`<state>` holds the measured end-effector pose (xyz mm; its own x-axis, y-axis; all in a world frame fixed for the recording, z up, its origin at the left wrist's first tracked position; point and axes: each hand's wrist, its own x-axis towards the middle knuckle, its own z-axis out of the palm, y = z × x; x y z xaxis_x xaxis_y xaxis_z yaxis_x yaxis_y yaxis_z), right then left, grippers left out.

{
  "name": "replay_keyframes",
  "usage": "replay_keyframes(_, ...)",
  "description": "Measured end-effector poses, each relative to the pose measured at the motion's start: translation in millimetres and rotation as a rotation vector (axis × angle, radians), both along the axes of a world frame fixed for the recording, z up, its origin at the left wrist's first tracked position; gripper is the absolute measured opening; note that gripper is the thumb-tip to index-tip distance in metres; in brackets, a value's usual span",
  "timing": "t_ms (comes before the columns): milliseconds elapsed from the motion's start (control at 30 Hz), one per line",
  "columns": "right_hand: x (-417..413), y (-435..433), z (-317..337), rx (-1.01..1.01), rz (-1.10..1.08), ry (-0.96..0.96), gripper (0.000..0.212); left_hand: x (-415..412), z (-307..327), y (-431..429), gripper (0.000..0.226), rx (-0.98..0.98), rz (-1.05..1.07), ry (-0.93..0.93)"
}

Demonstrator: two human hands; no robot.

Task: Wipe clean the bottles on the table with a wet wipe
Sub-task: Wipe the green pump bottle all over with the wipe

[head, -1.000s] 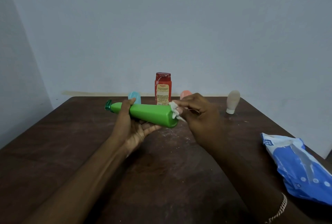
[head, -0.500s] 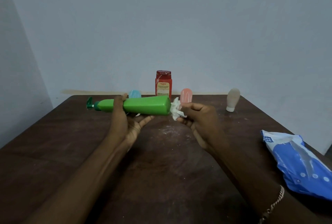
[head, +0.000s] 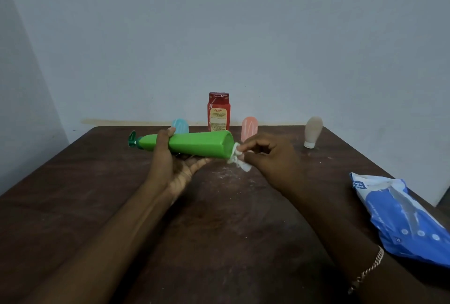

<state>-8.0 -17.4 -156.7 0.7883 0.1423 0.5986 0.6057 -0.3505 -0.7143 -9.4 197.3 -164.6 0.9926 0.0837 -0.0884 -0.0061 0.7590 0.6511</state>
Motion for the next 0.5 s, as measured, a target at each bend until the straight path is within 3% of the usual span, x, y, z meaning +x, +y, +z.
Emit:
replay_keyframes(100,-3,-1,6,0.159,0.042,-0.059,0.013,0,-1,-3,0.048,0.009,-0.023,0.003)
replay_keyframes(200,-12,7,9,0.1,0.122,-0.092,0.011,1,-5,-5,0.044,0.026,-0.015,0.022)
replay_keyframes(300,-10,9,5,0.013,0.042,-0.108,0.012,2,-5,-3,0.043,0.046,-0.03,0.029)
replay_keyframes(500,16,-7,-15,0.009,-0.081,0.094,0.015,0,0,2,0.034,0.209,-0.059,-0.056)
